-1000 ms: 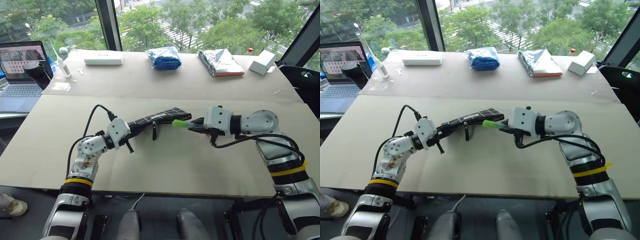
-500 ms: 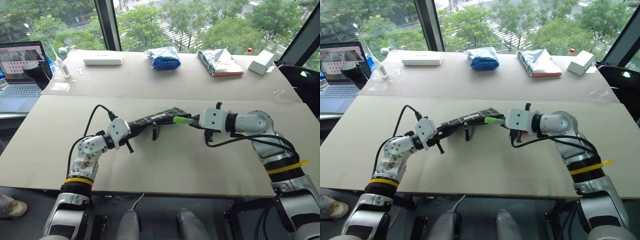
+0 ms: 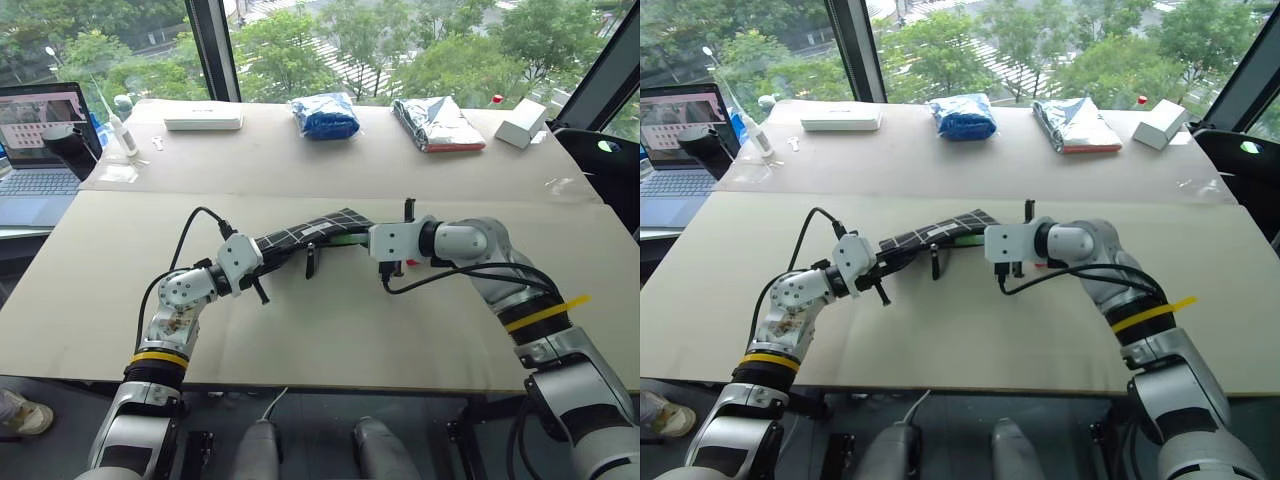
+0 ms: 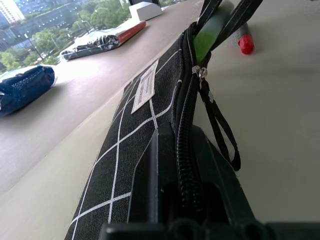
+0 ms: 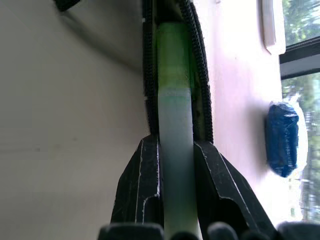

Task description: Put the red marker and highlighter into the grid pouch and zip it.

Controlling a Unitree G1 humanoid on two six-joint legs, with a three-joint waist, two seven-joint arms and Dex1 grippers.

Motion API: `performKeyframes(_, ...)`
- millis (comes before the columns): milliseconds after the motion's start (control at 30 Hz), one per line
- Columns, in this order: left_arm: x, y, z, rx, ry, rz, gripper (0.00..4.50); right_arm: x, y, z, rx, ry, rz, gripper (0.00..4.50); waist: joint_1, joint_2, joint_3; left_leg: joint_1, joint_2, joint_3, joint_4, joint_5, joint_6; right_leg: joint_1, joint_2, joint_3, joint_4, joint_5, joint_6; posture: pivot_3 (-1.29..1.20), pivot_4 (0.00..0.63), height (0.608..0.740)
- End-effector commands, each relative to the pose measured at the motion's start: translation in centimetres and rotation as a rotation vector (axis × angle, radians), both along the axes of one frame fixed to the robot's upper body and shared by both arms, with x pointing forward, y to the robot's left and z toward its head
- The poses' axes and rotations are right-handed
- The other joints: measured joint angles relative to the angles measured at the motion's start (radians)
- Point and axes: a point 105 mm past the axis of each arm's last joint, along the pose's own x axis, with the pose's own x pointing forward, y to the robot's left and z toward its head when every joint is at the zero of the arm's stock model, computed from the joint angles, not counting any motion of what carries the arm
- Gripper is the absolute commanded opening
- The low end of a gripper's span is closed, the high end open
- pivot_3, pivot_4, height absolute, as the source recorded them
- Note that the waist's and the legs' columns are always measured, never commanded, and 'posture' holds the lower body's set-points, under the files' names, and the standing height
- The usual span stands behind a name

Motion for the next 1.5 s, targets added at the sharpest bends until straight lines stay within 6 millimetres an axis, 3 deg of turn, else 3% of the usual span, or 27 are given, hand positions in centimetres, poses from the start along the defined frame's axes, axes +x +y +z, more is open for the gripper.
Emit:
performKeyframes(33, 0.0, -0.5, 1.3, -0.019, -0.05, -0.024, 0.0, -0.1, 2.1, 1.6, 0.021, -0.103, 0.057, 0.41, 0.0, 0.0, 0.0, 0.0, 0.0, 0.0, 0.0, 0.0, 0.0, 0.0, 0.0, 0.0, 0.0, 0.0, 0.0, 0.0, 0.15, 0.74)
performKeyframes(233, 0.0, -0.5, 1.3, -0.021, -0.051, -0.023, 0.0, -1.5, 5.7, -0.1, 0.024, -0.11, 0.171, 0.41, 0.0, 0.0, 0.0, 0.0, 0.0, 0.0, 0.0, 0.0, 0.0, 0.0, 0.0, 0.0, 0.0, 0.0, 0.0, 0.0, 0.15, 0.74)
performKeyframes(400, -0.1, -0.4, 1.3, -0.023, -0.052, -0.022, 0.0, -1.8, 6.0, -1.6, -0.006, -0.116, 0.212, 0.41, 0.001, 0.0, 0.0, 0.0, 0.0, 0.0, 0.0, 0.0, 0.0, 0.0, 0.0, 0.0, 0.0, 0.0, 0.0, 0.0, 0.15, 0.74)
performKeyframes(467, -0.2, -0.4, 1.3, -0.025, -0.053, -0.019, 0.0, -1.5, 5.5, -1.6, 0.017, -0.102, 0.194, 1.43, -0.001, 0.0, 0.0, 0.0, 0.0, 0.0, 0.0, 0.0, 0.0, 0.0, 0.0, 0.0, 0.0, 0.0, 0.0, 0.0, 0.15, 0.74)
performKeyframes(600, -0.2, -0.3, 1.4, -0.026, -0.053, -0.015, 0.0, -0.9, 4.4, -1.0, 0.054, -0.09, 0.161, 2.6, -0.002, 0.0, 0.0, 0.0, 0.0, 0.0, 0.0, 0.0, 0.0, 0.0, 0.0, 0.0, 0.0, 0.0, 0.0, 0.0, 0.15, 0.74)
performKeyframes(700, -0.2, -0.2, 1.4, -0.026, -0.052, -0.013, 0.0, -0.4, 3.3, 0.1, 0.123, -0.07, 0.125, 3.75, -0.002, 0.0, 0.0, 0.0, 0.0, 0.0, 0.0, 0.0, 0.0, 0.0, 0.0, 0.0, 0.0, 0.0, 0.0, 0.0, 0.15, 0.74)
performKeyframes(867, -0.1, -0.3, 1.4, -0.027, -0.054, -0.01, 0.0, -2.1, 0.2, 2.6, 0.279, 0.109, 0.175, 3.75, 0.002, 0.0, 0.0, 0.0, 0.0, 0.0, 0.0, 0.0, 0.0, 0.001, 0.0, 0.0, 0.0, 0.0, 0.0, 0.0, 0.15, 0.74)
performKeyframes(967, -0.1, -0.2, 1.4, -0.028, -0.054, -0.009, 0.0, -5.2, -4.6, 2.3, 0.373, 0.502, 0.16, 3.75, 0.01, 0.0, 0.0, 0.0, 0.0, -0.001, 0.0, 0.0, 0.0, 0.003, 0.0, 0.0, -0.002, 0.0, 0.0, 0.0, 0.15, 0.74)
performKeyframes(1033, 0.0, -0.2, 1.4, -0.029, -0.053, -0.008, 0.0, -6.4, -6.5, 2.7, 0.421, 0.626, 0.147, 3.75, 0.012, 0.0, 0.0, -0.001, 0.0, -0.002, 0.001, 0.0, 0.0, 0.004, 0.0, 0.0, -0.003, 0.0, 0.0, 0.0, 0.15, 0.74)
performKeyframes(1133, 0.0, -0.2, 1.4, -0.029, -0.051, -0.007, 0.0, -5.3, -9.2, 3.1, 0.468, 0.631, 0.046, 3.75, -0.007, 0.0, 0.0, 0.0, 0.0, -0.002, 0.001, 0.0, 0.0, 0.003, 0.0, 0.0, -0.002, 0.0, 0.0, 0.0, 0.15, 0.74)
performKeyframes(1267, 0.1, -0.3, 1.5, -0.026, -0.052, -0.014, 0.0, -2.3, -11.7, 2.8, 0.404, 0.498, -0.1, 3.75, -0.025, 0.0, 0.001, 0.002, 0.0, -0.002, 0.0, 0.0, 0.0, 0.002, 0.001, 0.0, 0.0, 0.0, 0.0, 0.0, 0.15, 0.74)
performKeyframes(1500, 0.2, -0.3, 1.8, -0.027, -0.06, -0.013, 0.0, -0.3, -11.8, 1.0, 0.324, 0.519, -0.127, 3.75, -0.023, 0.001, 0.001, 0.0, 0.0, -0.002, -0.001, 0.0, 0.0, 0.002, 0.001, 0.0, -0.002, 0.0, 0.0, 0.0, 0.15, 0.74)
